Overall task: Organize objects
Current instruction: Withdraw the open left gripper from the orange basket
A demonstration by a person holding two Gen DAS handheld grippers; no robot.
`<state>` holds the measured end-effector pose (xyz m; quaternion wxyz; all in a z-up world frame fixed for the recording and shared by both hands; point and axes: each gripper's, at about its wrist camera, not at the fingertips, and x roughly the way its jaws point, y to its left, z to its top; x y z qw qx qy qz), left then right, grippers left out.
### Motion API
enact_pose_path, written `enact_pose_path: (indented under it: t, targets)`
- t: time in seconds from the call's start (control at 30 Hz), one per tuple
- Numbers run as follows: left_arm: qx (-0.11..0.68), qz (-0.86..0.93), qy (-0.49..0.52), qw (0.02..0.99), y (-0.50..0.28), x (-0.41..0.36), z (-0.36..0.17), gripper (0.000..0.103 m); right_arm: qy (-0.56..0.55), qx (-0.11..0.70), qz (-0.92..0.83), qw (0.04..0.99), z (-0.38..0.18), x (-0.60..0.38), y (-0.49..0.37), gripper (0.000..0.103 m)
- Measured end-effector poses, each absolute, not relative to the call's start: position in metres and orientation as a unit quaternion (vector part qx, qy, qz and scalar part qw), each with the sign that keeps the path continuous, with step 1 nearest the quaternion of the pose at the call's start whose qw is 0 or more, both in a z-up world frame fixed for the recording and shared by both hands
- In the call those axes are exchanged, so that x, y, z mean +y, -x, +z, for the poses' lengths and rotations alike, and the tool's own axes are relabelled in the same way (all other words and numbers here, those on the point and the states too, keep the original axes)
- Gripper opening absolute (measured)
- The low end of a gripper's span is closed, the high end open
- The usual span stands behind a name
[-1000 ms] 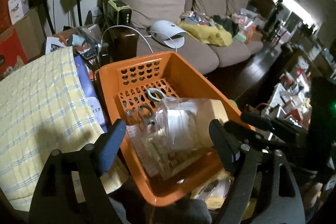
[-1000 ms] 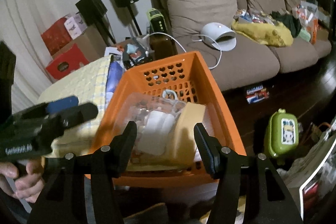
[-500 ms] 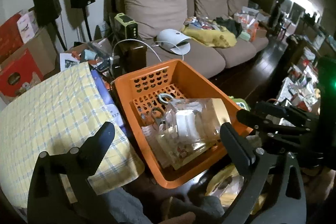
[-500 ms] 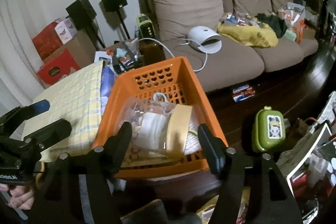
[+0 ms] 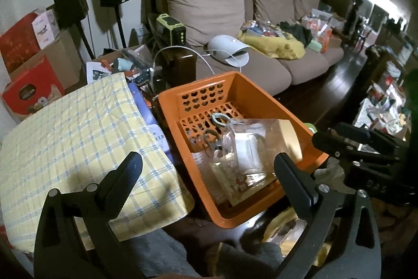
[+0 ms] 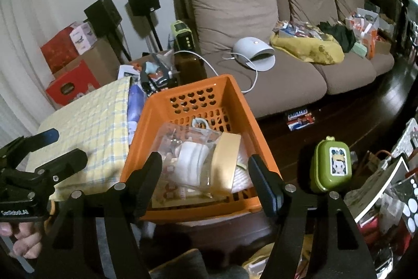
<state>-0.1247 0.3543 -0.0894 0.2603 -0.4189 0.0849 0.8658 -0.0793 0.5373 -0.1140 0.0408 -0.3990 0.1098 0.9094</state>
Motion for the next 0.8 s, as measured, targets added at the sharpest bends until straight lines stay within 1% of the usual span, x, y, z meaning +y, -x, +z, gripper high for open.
enact_pose_path:
  t: [0.8]
  targets:
    - [0.080, 0.867, 0.421, 0.256, 0.124, 0.338, -0.087, 0.101, 0.409, 0.094, 0.907, 0.032, -0.116, 0.525, 0.083, 0.070]
